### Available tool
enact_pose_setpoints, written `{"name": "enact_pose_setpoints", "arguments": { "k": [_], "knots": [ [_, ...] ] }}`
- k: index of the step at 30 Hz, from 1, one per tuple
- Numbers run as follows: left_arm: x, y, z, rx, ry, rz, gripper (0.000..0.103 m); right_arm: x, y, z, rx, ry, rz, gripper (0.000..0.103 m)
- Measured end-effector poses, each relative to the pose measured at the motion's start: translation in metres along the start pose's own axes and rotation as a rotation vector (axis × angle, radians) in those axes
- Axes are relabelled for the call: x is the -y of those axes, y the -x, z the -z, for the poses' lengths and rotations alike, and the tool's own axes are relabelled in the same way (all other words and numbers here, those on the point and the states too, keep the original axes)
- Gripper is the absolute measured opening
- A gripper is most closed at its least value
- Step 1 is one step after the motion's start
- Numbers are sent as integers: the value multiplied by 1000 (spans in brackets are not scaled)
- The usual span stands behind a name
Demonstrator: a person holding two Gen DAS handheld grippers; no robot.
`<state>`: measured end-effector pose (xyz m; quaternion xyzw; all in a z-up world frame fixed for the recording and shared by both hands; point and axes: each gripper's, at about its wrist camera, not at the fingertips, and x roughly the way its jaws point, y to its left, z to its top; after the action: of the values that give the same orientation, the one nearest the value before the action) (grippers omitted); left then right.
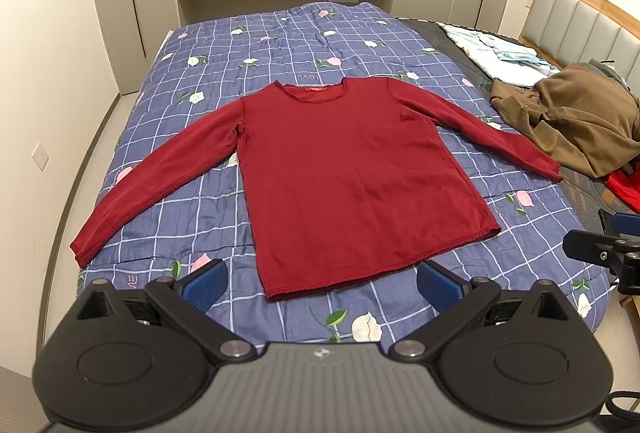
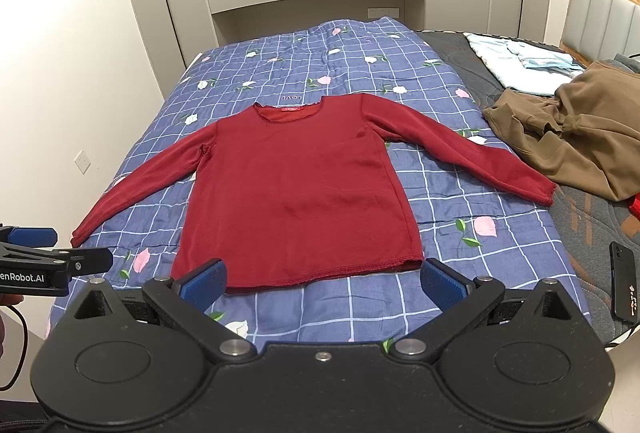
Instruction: Fold small clothes
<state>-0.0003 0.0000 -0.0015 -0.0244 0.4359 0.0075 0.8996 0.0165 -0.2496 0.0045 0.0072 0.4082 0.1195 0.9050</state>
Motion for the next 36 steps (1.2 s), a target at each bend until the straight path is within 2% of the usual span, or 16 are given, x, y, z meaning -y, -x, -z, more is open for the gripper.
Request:
{"name": "enact_pose_setpoints", "arguments": {
  "k": [36],
  "knots": [
    [1, -1, 2, -7, 1, -1, 102, 1, 0, 0, -1, 1, -2, 103]
  ]
}}
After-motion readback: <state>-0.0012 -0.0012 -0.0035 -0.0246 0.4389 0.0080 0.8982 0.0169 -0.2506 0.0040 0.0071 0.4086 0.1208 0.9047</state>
